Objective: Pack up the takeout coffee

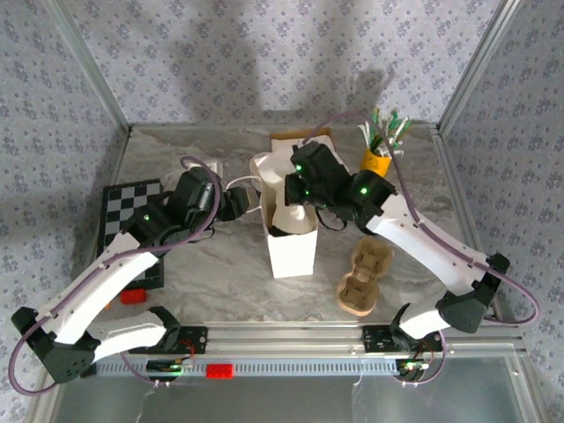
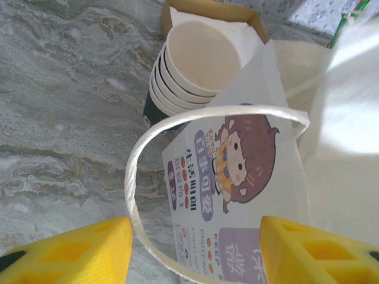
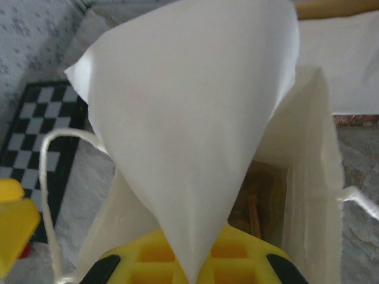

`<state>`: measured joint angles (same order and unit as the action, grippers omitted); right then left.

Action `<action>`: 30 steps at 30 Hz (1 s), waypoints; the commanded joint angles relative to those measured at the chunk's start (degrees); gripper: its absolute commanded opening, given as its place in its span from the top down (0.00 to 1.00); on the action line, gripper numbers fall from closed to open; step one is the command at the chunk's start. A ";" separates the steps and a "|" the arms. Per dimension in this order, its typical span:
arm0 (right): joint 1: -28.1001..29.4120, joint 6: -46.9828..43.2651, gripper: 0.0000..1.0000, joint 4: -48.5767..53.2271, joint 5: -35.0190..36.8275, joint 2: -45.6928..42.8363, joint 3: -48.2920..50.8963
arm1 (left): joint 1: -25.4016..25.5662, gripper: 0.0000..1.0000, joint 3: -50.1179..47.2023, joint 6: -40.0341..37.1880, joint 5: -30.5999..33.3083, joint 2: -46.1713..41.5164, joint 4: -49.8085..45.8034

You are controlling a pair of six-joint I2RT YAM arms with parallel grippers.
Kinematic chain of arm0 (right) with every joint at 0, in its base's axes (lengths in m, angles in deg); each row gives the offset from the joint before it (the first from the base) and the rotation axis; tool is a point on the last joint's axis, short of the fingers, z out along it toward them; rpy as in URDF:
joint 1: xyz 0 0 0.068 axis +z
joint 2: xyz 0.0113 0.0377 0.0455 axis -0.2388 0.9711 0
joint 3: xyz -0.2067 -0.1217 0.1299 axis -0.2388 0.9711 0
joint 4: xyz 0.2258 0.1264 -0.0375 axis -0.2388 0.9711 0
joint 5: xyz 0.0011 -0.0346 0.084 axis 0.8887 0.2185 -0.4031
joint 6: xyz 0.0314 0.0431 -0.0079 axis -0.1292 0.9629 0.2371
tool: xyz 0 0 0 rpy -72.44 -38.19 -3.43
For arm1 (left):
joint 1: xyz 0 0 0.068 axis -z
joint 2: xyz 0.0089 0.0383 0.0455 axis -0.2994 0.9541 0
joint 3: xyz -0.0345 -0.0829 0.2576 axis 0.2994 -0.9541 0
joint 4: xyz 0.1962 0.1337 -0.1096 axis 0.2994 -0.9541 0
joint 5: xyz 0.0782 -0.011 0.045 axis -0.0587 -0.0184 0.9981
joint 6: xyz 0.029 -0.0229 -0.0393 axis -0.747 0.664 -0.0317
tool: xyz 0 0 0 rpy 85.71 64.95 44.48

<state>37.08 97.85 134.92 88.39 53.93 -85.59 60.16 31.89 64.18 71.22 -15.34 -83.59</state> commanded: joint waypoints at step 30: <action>-14.43 -7.68 0.54 7.53 -9.12 -0.10 -10.80 | -2.69 0.39 5.06 -6.06 -2.97 0.28 1.93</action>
<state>28.42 88.69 144.62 82.99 59.97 -99.03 58.00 33.25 61.88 69.12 -14.48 -82.04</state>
